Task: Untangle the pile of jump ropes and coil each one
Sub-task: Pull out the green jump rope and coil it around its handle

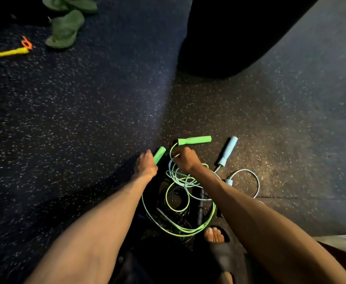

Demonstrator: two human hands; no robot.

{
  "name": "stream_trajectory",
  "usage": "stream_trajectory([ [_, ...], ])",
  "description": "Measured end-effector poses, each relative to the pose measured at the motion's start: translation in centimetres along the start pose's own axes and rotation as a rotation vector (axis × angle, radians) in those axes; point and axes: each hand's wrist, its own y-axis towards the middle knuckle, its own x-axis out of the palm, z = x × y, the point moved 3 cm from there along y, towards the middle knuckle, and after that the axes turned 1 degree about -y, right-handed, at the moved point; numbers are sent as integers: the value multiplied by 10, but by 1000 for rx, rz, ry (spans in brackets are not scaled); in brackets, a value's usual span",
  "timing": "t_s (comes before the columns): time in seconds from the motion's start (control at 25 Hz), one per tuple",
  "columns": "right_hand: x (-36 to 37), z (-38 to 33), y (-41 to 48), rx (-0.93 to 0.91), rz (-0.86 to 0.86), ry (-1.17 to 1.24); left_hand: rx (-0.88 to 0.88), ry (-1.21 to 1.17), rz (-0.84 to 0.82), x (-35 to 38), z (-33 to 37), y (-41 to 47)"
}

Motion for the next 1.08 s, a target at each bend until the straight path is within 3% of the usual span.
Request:
stream_trajectory([
  [0.12,11,-14,-8,-88,8,-48,-97,-216,-55,1,-7,4],
  [0.2,12,-24,-17,-181,47,-10,-232,-659,-70,-13,-5,5],
  [0.32,8,-36,-32,-155,22,57,-346,-1243,-71,-50,7,-5],
  [0.48,-18,-60,-52,-114,36,148,-299,-1458,-35,-94,21,-30],
  [0.56,-37,-74,-65,-132,59,192,-273,-1386,-50,-109,28,-49],
  [0.64,-60,-89,-81,-165,81,142,-151,-1057,16,-124,33,-66],
  [0.76,-98,-109,-105,-216,109,65,317,-540,147,-155,54,-99],
  [0.8,-110,-114,-114,-232,123,31,472,-463,160,-164,62,-114],
  [0.88,-130,-124,-131,-259,158,-8,621,-418,223,-178,72,-135],
  [0.96,-151,-130,-154,-280,211,-15,647,-423,314,-192,78,-157],
  [1.08,-175,-123,-184,-280,297,-37,505,-453,400,-207,81,-178],
])
